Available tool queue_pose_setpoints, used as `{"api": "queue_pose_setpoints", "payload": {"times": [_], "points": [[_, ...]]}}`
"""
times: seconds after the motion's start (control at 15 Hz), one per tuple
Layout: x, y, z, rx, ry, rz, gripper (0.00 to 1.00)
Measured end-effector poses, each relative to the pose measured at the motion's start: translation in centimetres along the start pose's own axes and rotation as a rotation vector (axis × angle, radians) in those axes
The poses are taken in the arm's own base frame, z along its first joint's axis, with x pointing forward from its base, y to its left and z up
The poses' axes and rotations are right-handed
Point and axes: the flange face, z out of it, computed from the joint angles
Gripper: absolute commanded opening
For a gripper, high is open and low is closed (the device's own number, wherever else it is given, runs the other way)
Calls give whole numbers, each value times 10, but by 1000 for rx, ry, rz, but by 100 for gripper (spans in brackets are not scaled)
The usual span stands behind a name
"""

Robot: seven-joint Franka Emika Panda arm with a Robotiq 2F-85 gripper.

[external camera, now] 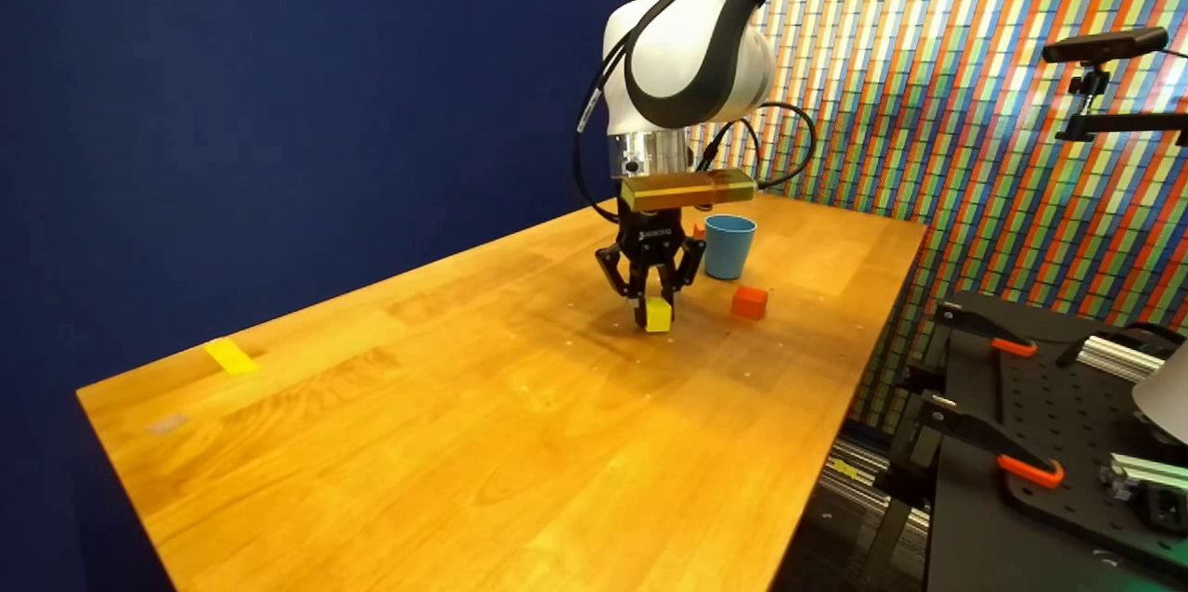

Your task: Put the yellow cube inside the blue cup

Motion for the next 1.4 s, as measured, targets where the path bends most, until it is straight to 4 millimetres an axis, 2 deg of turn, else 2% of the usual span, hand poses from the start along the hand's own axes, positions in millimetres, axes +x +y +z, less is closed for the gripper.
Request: {"api": "queue_pose_setpoints", "payload": {"times": [0.13,0.27,0.47,0.67,0.93,1.4], "points": [[2,1,-14,10,21,4,15],[6,9,-40,8,65,29,15],[11,33,-85,-7,125,107,15],[13,63,-115,-25,160,220,15],[21,98,-128,-13,161,321,15],[46,147,-124,-14,141,431,16]]}}
